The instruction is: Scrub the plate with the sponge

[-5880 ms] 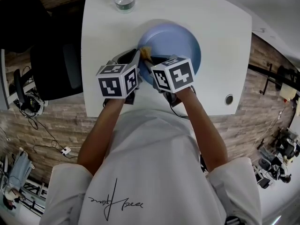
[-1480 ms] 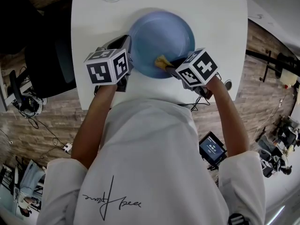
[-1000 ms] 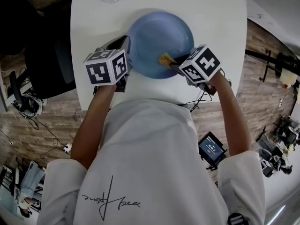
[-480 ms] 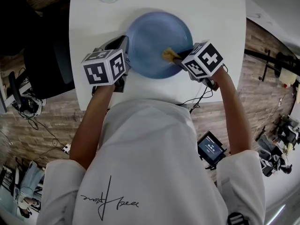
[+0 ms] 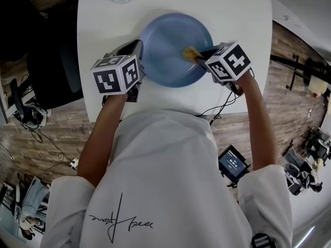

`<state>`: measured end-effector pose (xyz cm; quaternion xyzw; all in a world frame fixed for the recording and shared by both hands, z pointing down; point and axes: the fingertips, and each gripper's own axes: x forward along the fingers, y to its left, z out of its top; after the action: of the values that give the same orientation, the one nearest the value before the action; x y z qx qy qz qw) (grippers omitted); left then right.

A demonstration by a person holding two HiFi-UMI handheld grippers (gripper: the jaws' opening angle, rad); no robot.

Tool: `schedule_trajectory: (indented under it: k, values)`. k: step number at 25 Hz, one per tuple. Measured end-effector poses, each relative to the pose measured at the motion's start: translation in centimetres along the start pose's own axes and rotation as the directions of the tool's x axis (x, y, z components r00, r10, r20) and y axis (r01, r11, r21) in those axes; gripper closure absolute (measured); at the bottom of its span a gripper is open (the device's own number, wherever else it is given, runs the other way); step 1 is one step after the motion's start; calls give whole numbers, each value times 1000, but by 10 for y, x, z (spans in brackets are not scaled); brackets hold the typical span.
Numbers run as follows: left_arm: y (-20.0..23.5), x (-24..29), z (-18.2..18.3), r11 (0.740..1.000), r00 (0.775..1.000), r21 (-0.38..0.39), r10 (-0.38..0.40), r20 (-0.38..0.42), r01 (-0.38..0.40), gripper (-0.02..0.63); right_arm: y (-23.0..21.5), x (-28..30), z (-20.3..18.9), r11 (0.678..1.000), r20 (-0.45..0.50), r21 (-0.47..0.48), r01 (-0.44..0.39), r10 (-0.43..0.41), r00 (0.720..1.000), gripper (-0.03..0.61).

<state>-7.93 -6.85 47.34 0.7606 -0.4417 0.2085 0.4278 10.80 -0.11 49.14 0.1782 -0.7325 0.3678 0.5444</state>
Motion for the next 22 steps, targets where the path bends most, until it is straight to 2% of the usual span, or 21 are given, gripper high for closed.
schedule_trajectory:
  k: [8,13,22]
  values:
    - [0,0,-1,1000,1000,6,1,-4,-1,598,-15,-5,16,999,62,17,35,-36,997,537]
    - [-1,-1,0,1000,1000,13,12,-1,-12,598,-32,-10,20,994,97,63,89,-95,991,537]
    - [-1,-1,-1,1000,1000,17,14,-2,-14,597,-40,-12,34,984,148,78,158,-168,975,537]
